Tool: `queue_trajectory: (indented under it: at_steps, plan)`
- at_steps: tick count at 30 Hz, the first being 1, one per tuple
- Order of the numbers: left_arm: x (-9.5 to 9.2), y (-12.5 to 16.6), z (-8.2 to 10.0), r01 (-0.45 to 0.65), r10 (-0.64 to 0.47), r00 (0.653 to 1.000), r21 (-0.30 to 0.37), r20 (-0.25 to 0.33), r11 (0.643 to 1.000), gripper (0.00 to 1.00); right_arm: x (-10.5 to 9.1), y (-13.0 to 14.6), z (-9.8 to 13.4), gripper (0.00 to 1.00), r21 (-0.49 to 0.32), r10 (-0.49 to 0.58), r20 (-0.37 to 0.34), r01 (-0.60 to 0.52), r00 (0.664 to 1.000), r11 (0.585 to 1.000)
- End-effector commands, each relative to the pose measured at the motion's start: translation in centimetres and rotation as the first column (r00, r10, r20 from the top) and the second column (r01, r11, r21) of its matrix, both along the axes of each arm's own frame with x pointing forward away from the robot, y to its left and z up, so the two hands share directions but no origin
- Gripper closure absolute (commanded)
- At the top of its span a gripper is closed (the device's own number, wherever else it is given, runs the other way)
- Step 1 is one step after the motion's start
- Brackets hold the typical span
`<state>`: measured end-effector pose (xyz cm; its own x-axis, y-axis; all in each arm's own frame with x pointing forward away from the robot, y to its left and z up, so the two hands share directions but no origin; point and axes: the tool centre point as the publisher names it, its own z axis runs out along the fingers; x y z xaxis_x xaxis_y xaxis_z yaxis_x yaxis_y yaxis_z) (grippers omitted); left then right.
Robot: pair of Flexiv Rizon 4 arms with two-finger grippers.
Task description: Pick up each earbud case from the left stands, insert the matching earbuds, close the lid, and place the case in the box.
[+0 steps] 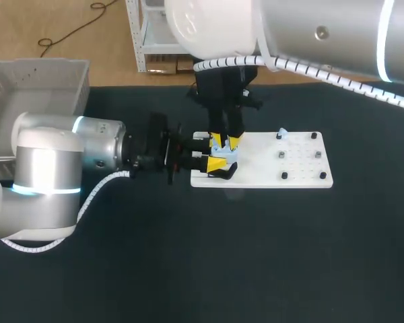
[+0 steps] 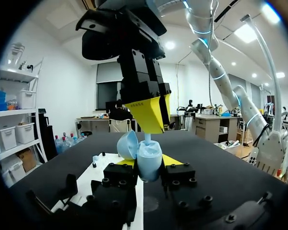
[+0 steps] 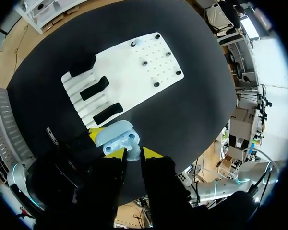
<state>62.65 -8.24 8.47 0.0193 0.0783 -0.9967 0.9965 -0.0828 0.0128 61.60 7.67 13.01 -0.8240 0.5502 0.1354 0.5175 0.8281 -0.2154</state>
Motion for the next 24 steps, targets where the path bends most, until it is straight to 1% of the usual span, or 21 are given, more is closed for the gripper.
queue_trajectory:
  at_steps: [1, 21, 22, 23, 24]
  plan:
    - [-0.14, -0.01, -0.01, -0.005, 0.005, 1.000, 0.000, 0.002, 1.000, 1.00, 0.03, -0.11, -0.14, 1.00, -0.001, -0.002, 0.002, 0.002, 1.000, 1.000]
    - [-0.14, -0.01, -0.01, -0.005, 0.005, 1.000, 0.000, 0.002, 1.000, 1.00, 0.42, -0.28, -0.94, 1.00, -0.017, -0.010, -0.005, 0.010, 1.000, 1.000]
    - [-0.14, -0.01, -0.01, -0.005, 0.005, 1.000, 0.000, 0.002, 1.000, 1.00, 0.43, -0.28, -0.95, 0.97, -0.017, -0.011, -0.005, 0.010, 1.000, 1.000]
    - [-0.14, -0.01, -0.01, -0.005, 0.005, 1.000, 0.000, 0.002, 1.000, 1.00, 0.44, -0.27, -0.96, 0.83, -0.017, -0.011, -0.004, 0.011, 1.000, 1.000]
    - [-0.14, -0.01, -0.01, -0.005, 0.005, 1.000, 0.000, 0.002, 1.000, 1.00, 0.45, -0.27, -0.96, 0.66, -0.017, -0.011, -0.004, 0.011, 1.000, 1.000]
